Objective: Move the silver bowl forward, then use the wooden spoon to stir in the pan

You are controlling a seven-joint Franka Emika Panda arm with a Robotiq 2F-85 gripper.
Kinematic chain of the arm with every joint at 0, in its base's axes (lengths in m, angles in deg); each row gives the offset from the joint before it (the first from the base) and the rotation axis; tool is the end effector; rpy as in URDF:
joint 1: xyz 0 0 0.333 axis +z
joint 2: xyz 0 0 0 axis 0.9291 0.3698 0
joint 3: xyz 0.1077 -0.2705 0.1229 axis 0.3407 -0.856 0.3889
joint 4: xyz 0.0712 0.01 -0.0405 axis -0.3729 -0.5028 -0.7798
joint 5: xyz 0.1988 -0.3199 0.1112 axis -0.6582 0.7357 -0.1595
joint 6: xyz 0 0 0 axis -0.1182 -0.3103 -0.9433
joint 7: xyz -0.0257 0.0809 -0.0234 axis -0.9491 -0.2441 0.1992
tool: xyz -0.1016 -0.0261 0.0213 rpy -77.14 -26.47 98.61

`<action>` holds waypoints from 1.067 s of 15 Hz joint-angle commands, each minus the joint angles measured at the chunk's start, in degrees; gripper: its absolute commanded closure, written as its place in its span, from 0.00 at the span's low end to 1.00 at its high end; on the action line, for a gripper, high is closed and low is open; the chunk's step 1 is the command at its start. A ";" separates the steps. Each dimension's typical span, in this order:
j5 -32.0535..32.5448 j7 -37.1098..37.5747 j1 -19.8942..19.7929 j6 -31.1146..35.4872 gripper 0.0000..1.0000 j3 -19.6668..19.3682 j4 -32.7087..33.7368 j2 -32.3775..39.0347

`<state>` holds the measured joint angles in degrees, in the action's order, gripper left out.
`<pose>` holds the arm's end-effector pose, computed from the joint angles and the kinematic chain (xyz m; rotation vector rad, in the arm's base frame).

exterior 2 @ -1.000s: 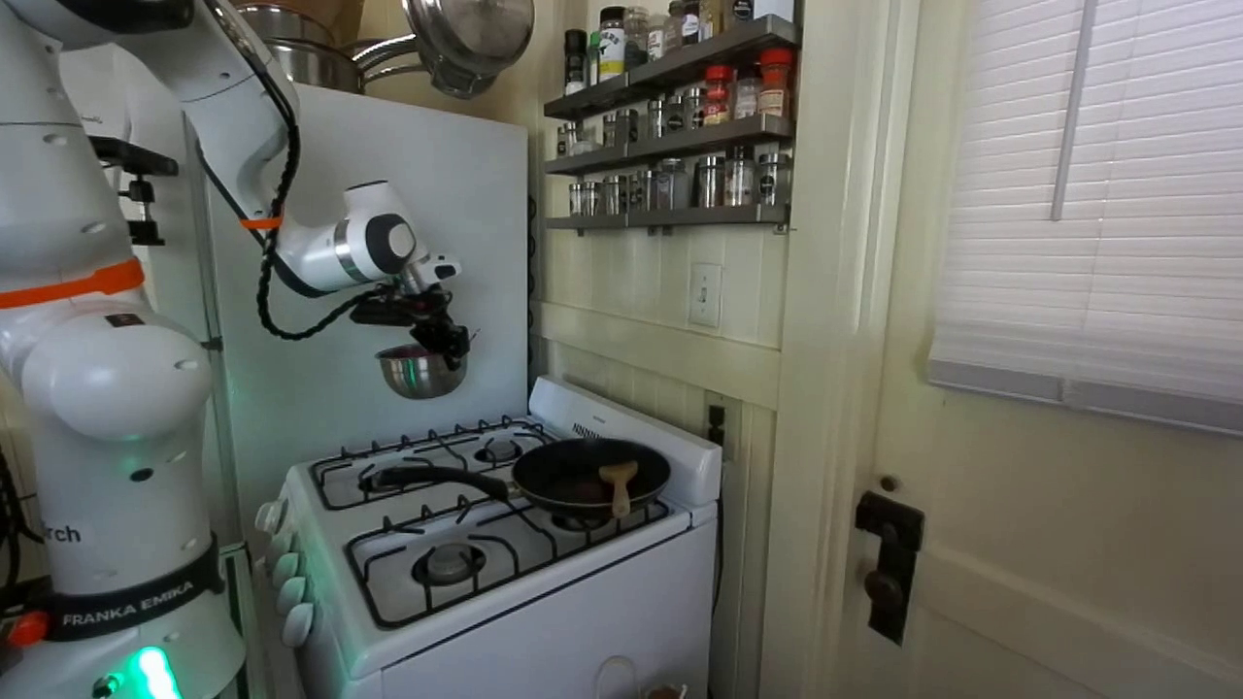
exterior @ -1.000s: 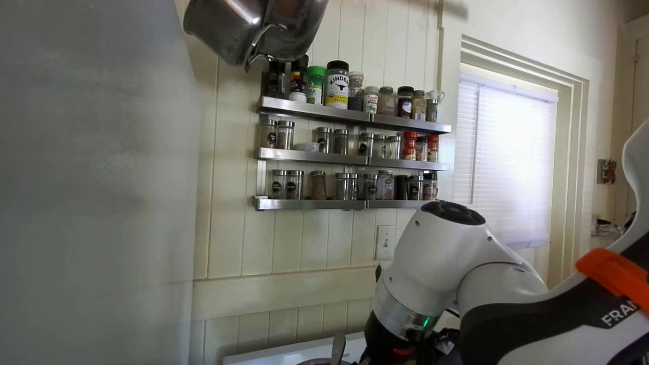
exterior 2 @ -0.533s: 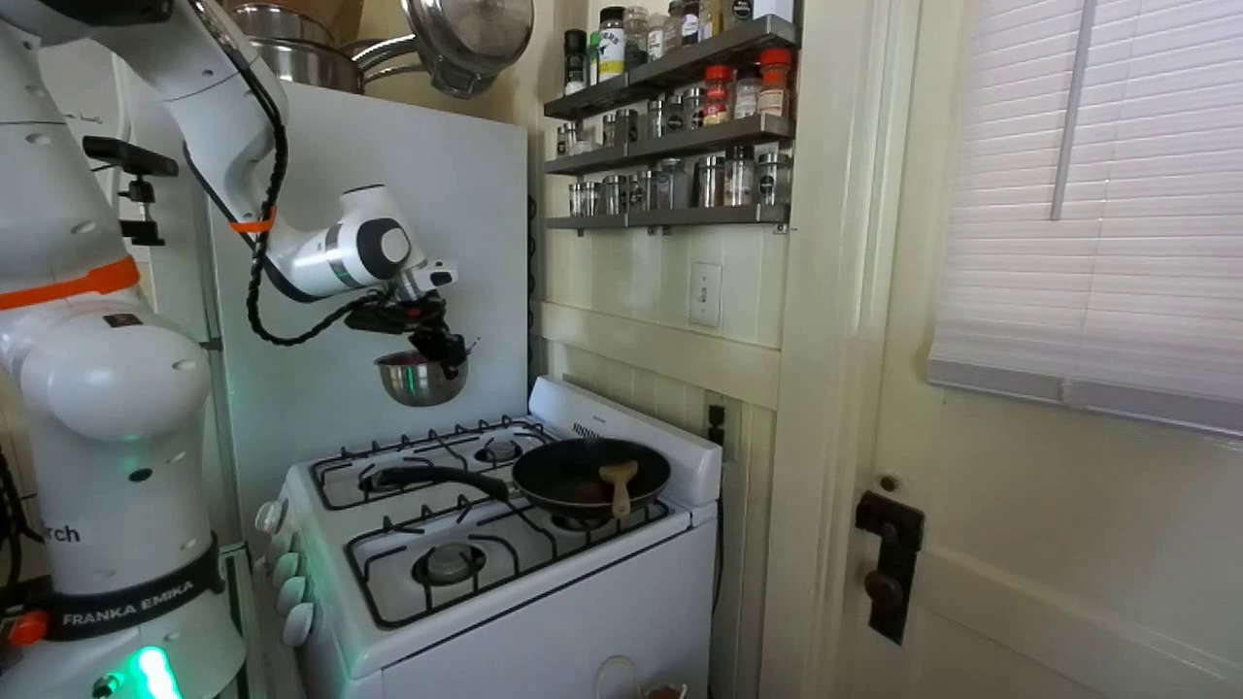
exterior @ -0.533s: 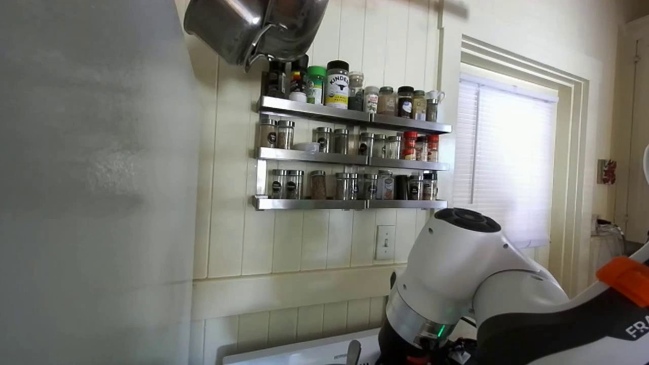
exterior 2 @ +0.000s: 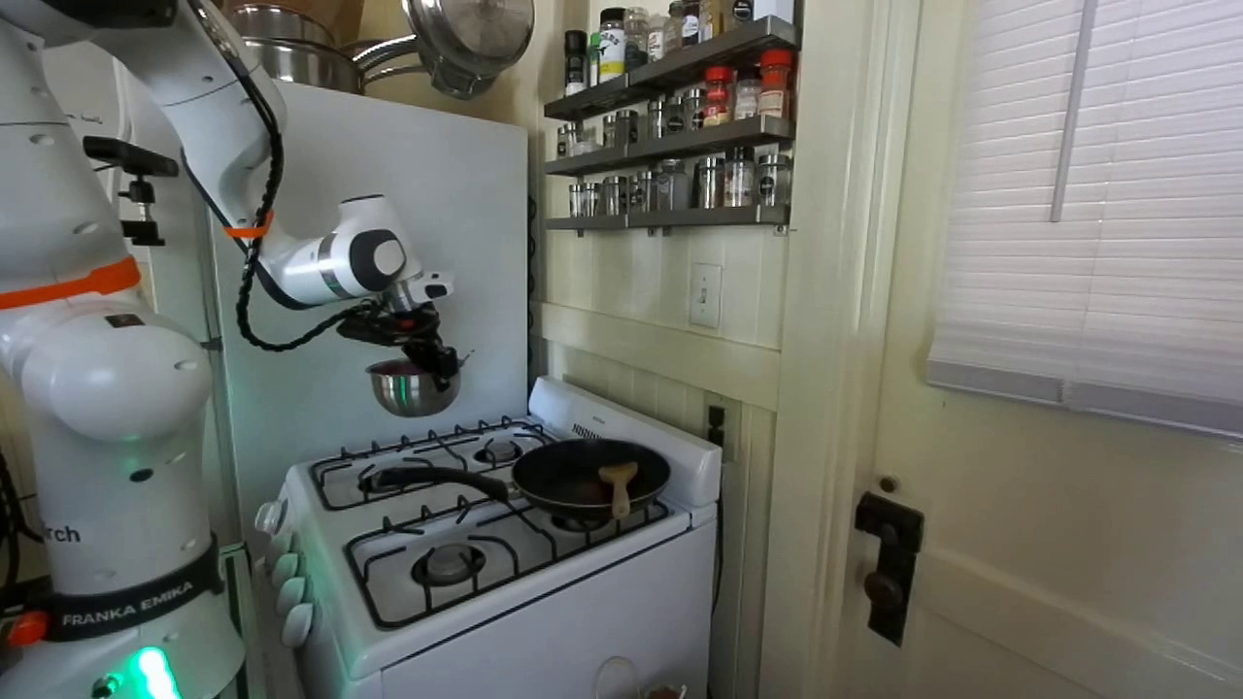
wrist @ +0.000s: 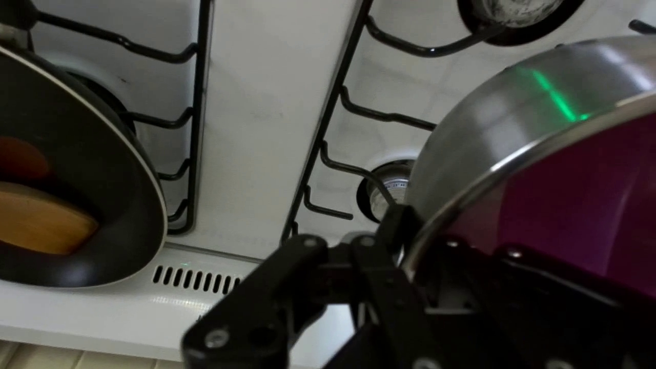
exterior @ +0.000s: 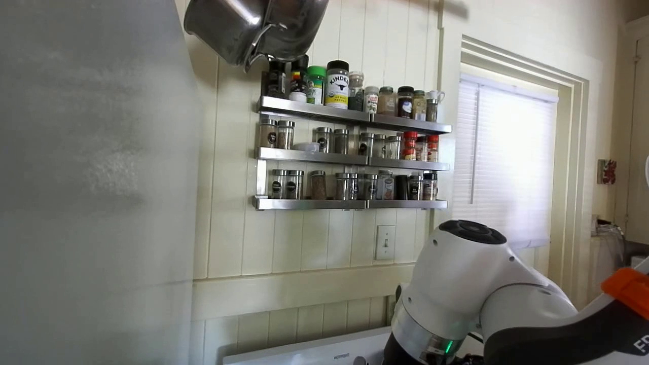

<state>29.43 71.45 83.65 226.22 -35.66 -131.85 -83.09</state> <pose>0.3355 0.2609 0.3434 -3.0176 -0.4484 -0.5917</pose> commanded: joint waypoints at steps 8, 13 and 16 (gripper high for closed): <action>-18.14 -11.72 9.12 -2.56 0.98 -2.48 -1.82 -2.79; -17.75 -16.14 9.79 -6.01 0.98 -3.06 -1.82 -3.60; -23.12 -26.08 14.19 -8.17 0.98 -6.31 -1.84 -2.92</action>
<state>12.02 54.15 93.31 221.24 -38.70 -133.72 -84.69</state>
